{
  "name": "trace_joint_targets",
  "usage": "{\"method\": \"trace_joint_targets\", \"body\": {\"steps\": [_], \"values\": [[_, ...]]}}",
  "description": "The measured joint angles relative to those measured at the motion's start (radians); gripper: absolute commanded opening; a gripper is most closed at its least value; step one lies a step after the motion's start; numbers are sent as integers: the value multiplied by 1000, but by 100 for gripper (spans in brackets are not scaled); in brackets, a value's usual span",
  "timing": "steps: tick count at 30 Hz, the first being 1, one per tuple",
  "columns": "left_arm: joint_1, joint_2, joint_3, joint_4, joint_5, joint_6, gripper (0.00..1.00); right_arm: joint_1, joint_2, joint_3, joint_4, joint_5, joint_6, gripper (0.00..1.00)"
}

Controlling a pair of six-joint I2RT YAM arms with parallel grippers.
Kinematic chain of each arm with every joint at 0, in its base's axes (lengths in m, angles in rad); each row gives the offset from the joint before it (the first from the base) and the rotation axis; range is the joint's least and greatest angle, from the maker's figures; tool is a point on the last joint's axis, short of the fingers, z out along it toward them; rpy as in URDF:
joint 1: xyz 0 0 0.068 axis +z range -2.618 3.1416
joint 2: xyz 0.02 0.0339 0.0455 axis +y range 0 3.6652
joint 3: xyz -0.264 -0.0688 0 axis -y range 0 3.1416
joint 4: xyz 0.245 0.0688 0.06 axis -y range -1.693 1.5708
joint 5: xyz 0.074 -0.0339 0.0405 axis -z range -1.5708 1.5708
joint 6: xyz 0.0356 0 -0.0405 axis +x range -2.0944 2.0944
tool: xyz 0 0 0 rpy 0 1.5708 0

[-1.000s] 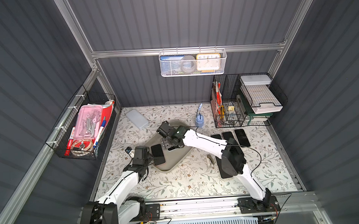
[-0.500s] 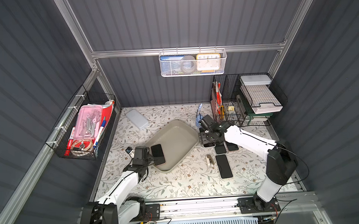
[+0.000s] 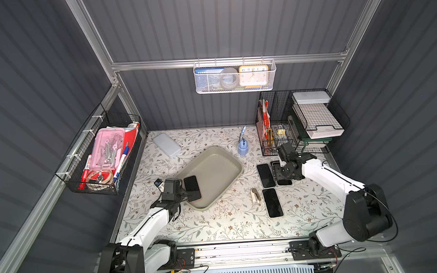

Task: Take the phone out of the storage box
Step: Place the phone at the center of the board.

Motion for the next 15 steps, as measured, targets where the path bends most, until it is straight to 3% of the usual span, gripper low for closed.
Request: {"method": "trace_joint_targets", "body": {"steps": [7, 15], "values": [[0, -2, 0, 0, 10, 14, 55, -2, -111, -113, -57, -17, 31, 56], [0, -20, 0, 1, 14, 21, 54, -7, -161, -119, -128, -31, 103, 56]]}}
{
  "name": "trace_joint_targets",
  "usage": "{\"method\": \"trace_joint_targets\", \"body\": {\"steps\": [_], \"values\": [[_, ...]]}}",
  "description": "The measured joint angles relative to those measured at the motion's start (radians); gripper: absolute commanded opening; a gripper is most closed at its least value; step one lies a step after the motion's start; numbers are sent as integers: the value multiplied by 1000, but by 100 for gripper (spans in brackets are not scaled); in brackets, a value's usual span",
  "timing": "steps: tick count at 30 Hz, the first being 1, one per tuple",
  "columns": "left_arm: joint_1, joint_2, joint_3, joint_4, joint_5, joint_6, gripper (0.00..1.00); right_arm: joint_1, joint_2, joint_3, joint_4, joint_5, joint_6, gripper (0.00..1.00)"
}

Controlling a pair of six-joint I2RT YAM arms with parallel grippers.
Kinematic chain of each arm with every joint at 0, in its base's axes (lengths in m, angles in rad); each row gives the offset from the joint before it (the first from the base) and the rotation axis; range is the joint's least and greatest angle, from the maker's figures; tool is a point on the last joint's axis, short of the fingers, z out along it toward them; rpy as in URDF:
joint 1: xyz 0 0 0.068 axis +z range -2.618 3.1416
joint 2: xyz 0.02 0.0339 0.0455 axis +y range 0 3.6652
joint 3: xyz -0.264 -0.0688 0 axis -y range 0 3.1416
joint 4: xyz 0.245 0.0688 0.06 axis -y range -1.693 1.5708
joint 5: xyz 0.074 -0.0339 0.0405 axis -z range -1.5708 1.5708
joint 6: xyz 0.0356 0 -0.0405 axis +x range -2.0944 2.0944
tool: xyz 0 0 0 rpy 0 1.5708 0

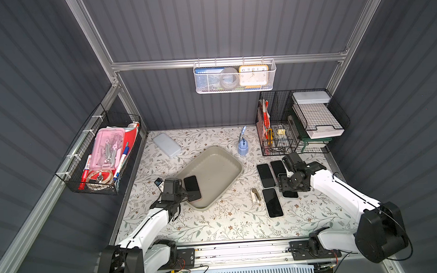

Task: Take the phone out of the storage box
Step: Place the phone at the center of the board.

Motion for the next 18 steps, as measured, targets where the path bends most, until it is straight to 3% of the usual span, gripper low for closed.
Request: {"method": "trace_joint_targets", "body": {"steps": [6, 13, 18], "values": [[0, -8, 0, 3, 4, 4, 54, -118, -45, 2, 8, 5, -15, 58], [0, -28, 0, 4, 13, 8, 54, -328, 9, 46, 37, 14, -130, 55], [0, -28, -1, 18, 23, 14, 54, -454, 53, 71, 138, -35, -238, 58]]}}
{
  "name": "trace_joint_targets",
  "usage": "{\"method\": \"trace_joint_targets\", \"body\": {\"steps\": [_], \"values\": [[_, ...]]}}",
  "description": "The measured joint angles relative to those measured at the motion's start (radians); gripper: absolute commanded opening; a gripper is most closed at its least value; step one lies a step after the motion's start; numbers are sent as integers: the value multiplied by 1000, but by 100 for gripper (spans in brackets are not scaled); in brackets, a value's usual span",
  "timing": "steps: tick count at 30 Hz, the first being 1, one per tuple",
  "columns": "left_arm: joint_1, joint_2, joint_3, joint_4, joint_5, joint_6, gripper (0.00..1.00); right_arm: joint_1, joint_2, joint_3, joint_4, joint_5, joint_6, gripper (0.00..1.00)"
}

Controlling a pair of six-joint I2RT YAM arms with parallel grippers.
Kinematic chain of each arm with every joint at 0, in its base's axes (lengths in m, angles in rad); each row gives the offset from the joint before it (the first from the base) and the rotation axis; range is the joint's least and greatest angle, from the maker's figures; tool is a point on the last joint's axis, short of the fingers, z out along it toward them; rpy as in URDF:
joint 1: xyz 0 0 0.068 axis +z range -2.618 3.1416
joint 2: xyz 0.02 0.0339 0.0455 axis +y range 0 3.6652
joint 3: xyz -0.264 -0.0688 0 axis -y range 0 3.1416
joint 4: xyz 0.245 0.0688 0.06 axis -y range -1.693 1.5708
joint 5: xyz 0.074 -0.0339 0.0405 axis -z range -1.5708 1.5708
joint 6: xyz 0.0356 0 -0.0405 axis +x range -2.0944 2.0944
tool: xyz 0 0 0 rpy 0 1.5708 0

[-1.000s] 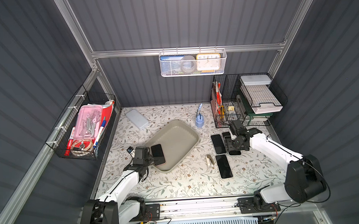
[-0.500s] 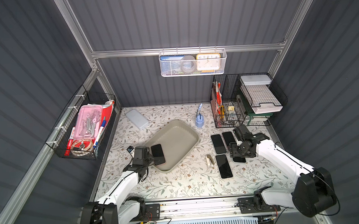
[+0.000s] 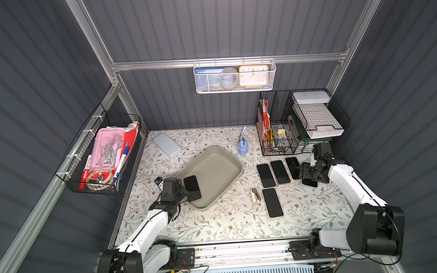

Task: Take the phone out of the storage box
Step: Place the phone at the center of the board.

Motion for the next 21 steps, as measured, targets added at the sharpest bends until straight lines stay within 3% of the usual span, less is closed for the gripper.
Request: {"method": "trace_joint_targets", "body": {"steps": [13, 21], "values": [[0, 79, -33, 86, 50, 6, 53, -180, 309, 217, 128, -56, -284, 58], [0, 74, -33, 94, 52, 6, 53, -293, 508, 303, 166, -172, -355, 54]]}}
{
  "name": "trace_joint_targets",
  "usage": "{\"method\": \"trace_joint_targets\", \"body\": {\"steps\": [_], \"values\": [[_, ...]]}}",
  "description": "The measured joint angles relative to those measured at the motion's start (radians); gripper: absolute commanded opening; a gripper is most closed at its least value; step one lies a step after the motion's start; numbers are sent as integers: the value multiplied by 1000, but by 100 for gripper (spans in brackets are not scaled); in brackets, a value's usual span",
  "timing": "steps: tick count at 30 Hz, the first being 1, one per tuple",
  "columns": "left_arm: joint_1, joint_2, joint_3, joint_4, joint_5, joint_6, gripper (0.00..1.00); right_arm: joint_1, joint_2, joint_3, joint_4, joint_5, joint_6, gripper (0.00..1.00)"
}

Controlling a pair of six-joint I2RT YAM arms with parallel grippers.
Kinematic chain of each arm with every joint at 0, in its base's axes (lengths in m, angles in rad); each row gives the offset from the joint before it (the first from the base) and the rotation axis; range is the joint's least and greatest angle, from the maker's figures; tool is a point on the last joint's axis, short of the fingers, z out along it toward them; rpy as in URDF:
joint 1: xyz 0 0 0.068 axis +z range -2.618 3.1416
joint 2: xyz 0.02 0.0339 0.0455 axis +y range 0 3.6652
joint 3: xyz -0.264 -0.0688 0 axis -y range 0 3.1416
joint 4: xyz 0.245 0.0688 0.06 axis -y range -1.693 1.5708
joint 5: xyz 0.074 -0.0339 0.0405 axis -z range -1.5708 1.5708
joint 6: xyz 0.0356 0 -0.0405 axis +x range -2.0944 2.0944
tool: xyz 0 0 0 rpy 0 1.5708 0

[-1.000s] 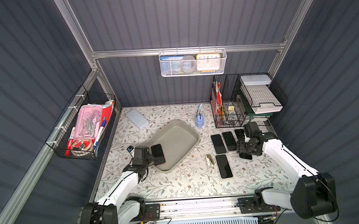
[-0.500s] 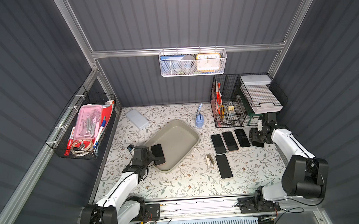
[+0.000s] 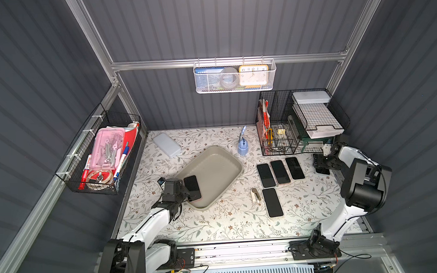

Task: Take the phone out of the storage box
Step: Place the phone at the center of the board.

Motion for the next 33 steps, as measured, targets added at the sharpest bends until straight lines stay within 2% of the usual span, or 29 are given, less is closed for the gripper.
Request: {"method": "trace_joint_targets", "body": {"steps": [7, 14, 17, 21, 25, 29, 33], "values": [[0, 4, 0, 1, 3, 5, 53, 35, 29, -5, 34, -68, -71, 56], [0, 4, 0, 3, 4, 7, 53, 71, 56, 0, 61, -69, -116, 61], [0, 3, 0, 3, 4, 7, 53, 78, 95, 3, 61, -56, -128, 66], [0, -3, 0, 3, 3, 7, 53, 80, 103, 10, 63, -32, -132, 77], [0, -6, 0, 2, 4, 8, 53, 85, 98, 7, 68, -14, -117, 83], [0, -7, 0, 2, 4, 8, 53, 94, 18, -56, 107, -8, -57, 87], [0, -7, 0, 3, 7, 8, 53, 142, -188, -111, 126, 19, 19, 99]]}}
